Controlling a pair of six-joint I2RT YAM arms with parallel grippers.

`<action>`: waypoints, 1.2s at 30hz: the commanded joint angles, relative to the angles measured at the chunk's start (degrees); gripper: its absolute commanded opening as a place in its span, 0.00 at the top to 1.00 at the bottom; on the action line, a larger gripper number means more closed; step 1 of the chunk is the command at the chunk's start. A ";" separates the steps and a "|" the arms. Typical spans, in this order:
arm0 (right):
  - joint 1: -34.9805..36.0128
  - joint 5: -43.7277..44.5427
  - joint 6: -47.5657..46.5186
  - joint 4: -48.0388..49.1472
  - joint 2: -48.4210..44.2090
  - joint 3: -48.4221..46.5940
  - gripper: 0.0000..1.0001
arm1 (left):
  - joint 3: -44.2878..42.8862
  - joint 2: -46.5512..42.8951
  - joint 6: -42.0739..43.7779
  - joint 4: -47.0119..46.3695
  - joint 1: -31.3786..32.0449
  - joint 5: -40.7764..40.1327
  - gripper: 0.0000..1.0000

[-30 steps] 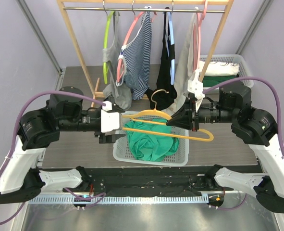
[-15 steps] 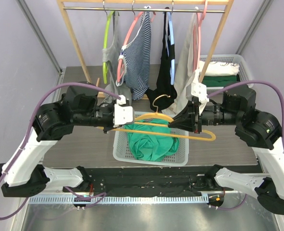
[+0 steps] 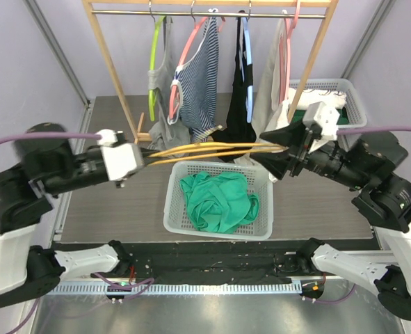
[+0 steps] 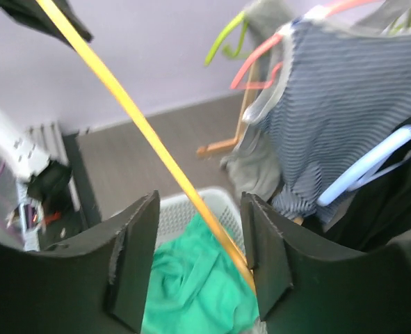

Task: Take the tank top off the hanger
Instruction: Place the tank top in the bin, then place the hanger at the clothesline.

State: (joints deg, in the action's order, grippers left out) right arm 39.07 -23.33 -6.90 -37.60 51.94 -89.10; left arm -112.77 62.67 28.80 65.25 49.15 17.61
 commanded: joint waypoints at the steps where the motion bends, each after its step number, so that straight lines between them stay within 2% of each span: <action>1: -0.05 7.76 4.25 12.97 -2.46 1.65 0.39 | -5.18 -6.15 -1.81 -9.00 -3.25 -6.52 1.00; 2: -0.13 8.65 5.39 14.13 -2.63 1.91 0.32 | -4.74 -7.12 -1.90 -9.18 -3.79 -7.23 1.00; 5: -0.13 11.99 6.80 18.35 -3.43 2.88 0.28 | -2.03 -10.81 -1.90 -9.71 -6.42 -10.30 1.00; 13: -0.13 22.62 9.27 27.66 -7.99 7.10 0.26 | 0.80 -16.79 -5.33 -16.03 -13.01 -21.99 1.00; 16: -0.13 27.19 9.88 28.20 -8.35 7.36 0.26 | 4.73 -18.55 -5.59 -20.23 -15.04 -28.67 1.00; 21: -0.13 28.34 11.90 27.50 -7.03 5.96 0.26 | 10.37 -19.43 -6.38 -24.64 -16.45 -35.87 1.00; 36: -0.13 28.17 13.84 25.65 -5.89 7.45 0.26 | 19.16 -17.33 -10.60 -24.30 -16.54 -38.96 1.00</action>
State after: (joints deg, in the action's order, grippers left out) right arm 38.98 3.42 5.67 -13.32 45.41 -81.41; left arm -95.77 44.64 20.91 43.86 32.86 -19.57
